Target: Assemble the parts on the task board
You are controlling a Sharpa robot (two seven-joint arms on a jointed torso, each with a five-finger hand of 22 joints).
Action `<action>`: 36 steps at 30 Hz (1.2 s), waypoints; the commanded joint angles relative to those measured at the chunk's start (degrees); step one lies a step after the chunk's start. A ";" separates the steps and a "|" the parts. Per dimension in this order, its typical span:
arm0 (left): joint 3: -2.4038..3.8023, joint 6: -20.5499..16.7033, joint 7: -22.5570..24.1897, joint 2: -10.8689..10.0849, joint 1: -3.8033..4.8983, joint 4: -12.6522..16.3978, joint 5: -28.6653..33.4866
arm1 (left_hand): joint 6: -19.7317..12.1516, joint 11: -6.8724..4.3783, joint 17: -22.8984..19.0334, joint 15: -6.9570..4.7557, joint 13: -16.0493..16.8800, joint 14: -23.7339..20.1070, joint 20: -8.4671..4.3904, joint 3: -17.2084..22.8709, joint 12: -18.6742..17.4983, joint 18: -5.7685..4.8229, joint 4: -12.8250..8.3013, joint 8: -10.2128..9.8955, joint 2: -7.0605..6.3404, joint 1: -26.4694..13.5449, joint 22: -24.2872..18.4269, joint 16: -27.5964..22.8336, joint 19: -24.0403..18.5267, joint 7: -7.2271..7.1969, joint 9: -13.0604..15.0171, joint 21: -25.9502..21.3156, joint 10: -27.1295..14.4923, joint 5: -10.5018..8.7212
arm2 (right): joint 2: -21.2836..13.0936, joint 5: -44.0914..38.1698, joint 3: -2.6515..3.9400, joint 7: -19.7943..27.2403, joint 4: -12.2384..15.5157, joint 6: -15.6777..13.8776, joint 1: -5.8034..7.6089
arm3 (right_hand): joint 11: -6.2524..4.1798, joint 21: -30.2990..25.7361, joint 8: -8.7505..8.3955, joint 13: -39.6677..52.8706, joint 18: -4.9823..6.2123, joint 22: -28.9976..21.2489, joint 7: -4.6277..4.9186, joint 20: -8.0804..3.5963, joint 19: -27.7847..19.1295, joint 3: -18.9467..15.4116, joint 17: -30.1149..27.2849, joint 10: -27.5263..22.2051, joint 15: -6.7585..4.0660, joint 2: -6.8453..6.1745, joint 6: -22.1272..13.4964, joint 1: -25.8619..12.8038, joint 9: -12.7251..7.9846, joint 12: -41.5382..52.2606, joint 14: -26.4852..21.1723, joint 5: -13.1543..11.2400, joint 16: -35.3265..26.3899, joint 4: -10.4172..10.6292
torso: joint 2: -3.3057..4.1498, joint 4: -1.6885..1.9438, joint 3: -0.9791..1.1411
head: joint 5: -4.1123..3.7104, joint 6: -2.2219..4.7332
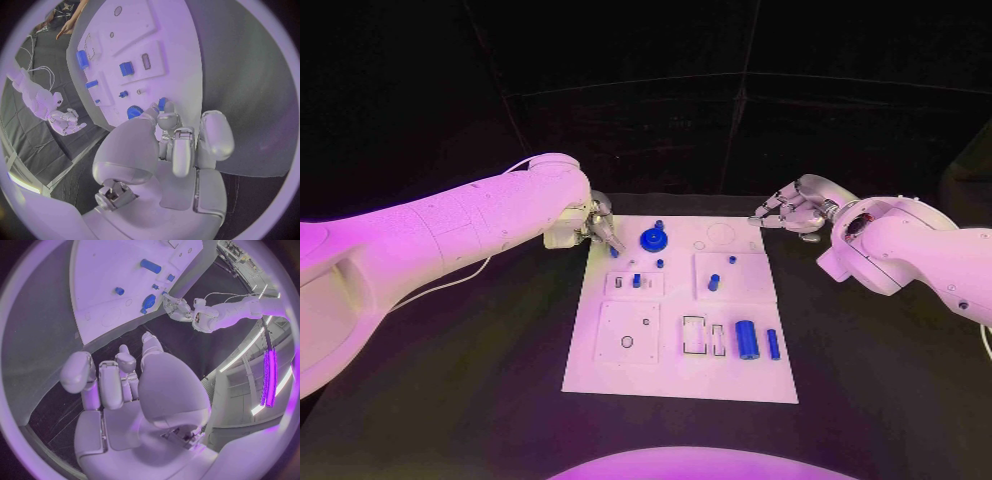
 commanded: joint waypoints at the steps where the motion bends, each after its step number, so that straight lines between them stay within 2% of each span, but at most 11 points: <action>1: 0.02 -1.76 0.64 -0.54 0.03 0.86 2.03 | -0.28 -0.16 14.20 -0.09 0.06 5.85 -0.41 4.66 0.08 0.66 -2.41 0.31 0.62 2.37 0.13 0.23 -0.12 0.04 0.18 -0.25 0.12 0.26 | 0.02 -0.12 0.03 0.46 0.07 -0.38 0.12 | -0.04 -0.20 0.31 0.09 0.59 -0.05 -0.12 -0.31 0.02 -0.38 0.00 -0.10 -0.30 0.25 -0.40 0.25 -0.03 0.12 2.21 0.21 -0.24 0.02 | -0.02 -0.06 0.01 | 0.03 -0.05; 2: 0.02 -2.04 0.66 -0.86 0.02 1.38 2.26 | -0.29 -0.04 14.15 0.02 0.02 5.84 -0.32 6.58 0.03 0.63 -2.86 0.39 0.04 1.87 0.19 0.21 -0.11 0.17 0.19 -0.25 0.19 0.26 | 0.02 -0.12 0.03 0.46 0.08 -0.36 0.12 | -0.04 -0.20 0.32 0.08 0.59 -0.05 -0.12 -0.31 0.02 -0.38 -0.01 -0.10 -0.31 0.26 -0.40 0.27 -0.03 0.12 2.21 0.22 -0.24 0.02 | -0.01 -0.05 0.01 | 0.02 -0.06; 4: 0.03 -2.68 0.63 -1.63 0.01 2.63 2.78 | -0.23 0.38 14.12 0.18 -0.22 5.83 0.15 13.95 -0.09 0.55 -3.36 0.92 -2.53 -2.22 0.31 0.19 -0.13 0.51 0.32 -0.36 0.52 0.75 | 0.01 -0.12 0.03 0.46 0.09 -0.33 0.12 | -0.04 -0.21 0.35 0.07 0.59 -0.05 -0.12 -0.32 0.02 -0.39 -0.04 -0.11 -0.31 0.28 -0.39 0.33 -0.02 0.11 2.20 0.28 -0.27 0.01 | 0.00 -0.01 -0.01 | -0.04 -0.06; 6: 0.03 -3.47 0.57 -2.51 0.00 4.04 3.48 | -0.42 0.21 14.13 0.04 -0.22 5.84 0.17 18.26 0.02 0.59 -4.57 1.43 -4.68 -4.02 0.46 0.20 -0.09 0.41 0.56 -0.38 0.68 0.07 | -0.02 -0.09 0.03 0.48 0.08 -0.31 0.12 | -0.04 -0.22 0.35 0.06 0.59 -0.07 -0.12 -0.32 0.01 -0.39 -0.05 -0.11 -0.31 0.28 -0.39 0.33 -0.02 0.11 2.20 0.29 -0.28 0.01 | -0.05 0.08 0.00 | -0.05 -0.12; 8: 0.03 -4.60 0.59 -3.28 0.00 5.27 4.01 | -0.37 0.35 14.10 0.16 -0.22 5.83 0.10 21.41 0.10 0.65 -4.97 1.99 -5.44 -5.65 0.49 0.19 -0.10 0.16 0.82 -0.48 0.85 0.25 | -0.04 0.03 0.03 0.53 0.08 -0.28 0.12 | -0.04 -0.26 0.41 0.04 0.60 -0.12 -0.13 -0.33 0.01 -0.52 -0.07 -0.11 -0.32 0.28 -0.39 0.25 -0.02 0.12 2.20 0.12 -0.31 0.12 | -0.10 0.12 0.02 | 0.00 -0.15; 13: 0.03 -9.77 0.73 -6.16 -0.03 10.18 5.34 | -0.27 0.05 14.10 0.26 0.21 5.83 0.05 24.47 0.52 0.62 -5.14 2.79 -6.13 -7.79 0.76 0.19 0.03 0.19 1.23 -0.39 1.30 0.15 | -0.20 0.26 0.03 0.69 0.07 -0.21 0.12 | -0.04 -0.31 0.69 0.02 0.58 -0.09 -0.14 -0.35 0.10 -1.15 -0.04 -0.04 -0.33 0.38 -0.49 -0.07 -0.04 0.27 2.23 -1.13 -0.38 0.66 | -0.11 0.10 -0.01 | 0.21 0.15; 16: 0.02 -13.06 0.83 -8.01 -0.13 13.33 6.10 | -0.21 0.00 14.05 0.22 0.49 5.82 0.01 25.49 0.76 0.62 -5.25 3.18 -6.45 -8.48 0.85 0.17 0.08 0.12 1.44 -0.37 1.52 0.14 | -0.34 0.39 0.02 0.81 -0.01 -0.23 0.12 | -0.03 -0.39 0.91 -0.04 0.58 -0.15 -0.15 -0.36 0.14 -1.65 0.02 -0.02 -0.33 0.53 -0.60 -0.29 -0.05 0.37 2.26 -2.77 -0.41 1.11 | -0.17 0.22 -0.15 | 0.42 0.13; 19: -0.01 -16.12 0.96 -9.87 -0.48 16.29 6.42 | -0.14 -0.03 14.06 0.20 0.69 5.83 -0.01 25.95 0.92 0.60 -5.22 3.41 -6.63 -8.93 0.96 0.18 0.13 0.08 1.56 -0.30 1.66 0.13 | -0.45 0.54 0.02 0.91 -0.02 -0.26 0.12 | -0.02 -0.45 1.21 0.01 0.57 -0.14 -0.14 -0.35 0.21 -2.30 0.05 0.07 -0.33 0.71 -0.76 -0.42 -0.07 0.61 2.29 -5.11 -0.48 1.60 | -0.09 0.15 -0.03 | 0.78 0.17; 22: -0.04 -18.55 1.16 -11.56 -1.11 19.18 6.11 | -0.12 -0.05 14.05 0.18 0.68 5.82 -0.02 26.13 0.94 0.57 -5.20 3.52 -6.75 -9.14 1.08 0.17 0.19 0.05 1.62 -0.21 1.68 0.11 | -0.50 0.61 0.02 0.99 -0.03 -0.25 0.12 | -0.01 -0.47 1.31 -0.01 0.57 -0.14 -0.14 -0.34 0.24 -2.51 0.05 0.07 -0.32 0.75 -0.81 -0.43 -0.07 0.66 2.30 -5.66 -0.51 1.73 | -0.20 0.30 0.00 | 0.76 -0.03; 29: -0.09 -20.91 1.85 -14.13 -3.06 23.59 4.03 | -0.14 -0.14 13.99 0.13 0.57 5.81 -0.06 26.72 0.90 0.59 -5.45 3.77 -7.27 -9.36 1.06 0.15 0.19 -0.06 1.75 -0.27 1.67 0.11 | -0.43 0.66 0.02 1.10 -0.10 0.05 0.11 | -0.01 -0.48 1.39 -0.01 0.57 -0.14 -0.14 -0.34 0.26 -2.64 0.13 0.08 -0.32 0.81 -0.83 -0.46 -0.07 0.70 2.32 -6.04 -0.48 1.84 | -0.23 0.60 -0.23 | 0.83 -0.10; 36: -0.13 -21.78 3.01 -15.42 -4.56 25.60 1.31 | -0.26 -0.22 14.06 0.09 0.44 5.83 -0.10 27.45 0.84 0.58 -5.93 4.01 -8.11 -9.33 1.13 0.18 0.22 -0.14 1.89 -0.26 1.65 0.06 | -0.44 0.67 0.02 1.21 -0.17 0.02 0.11 | -0.01 -0.48 1.39 -0.01 0.57 -0.14 -0.14 -0.34 0.26 -2.64 0.13 0.08 -0.32 0.81 -0.83 -0.46 -0.07 0.70 2.32 -6.04 -0.48 1.84 | -0.19 0.40 -0.16 | 1.10 -0.20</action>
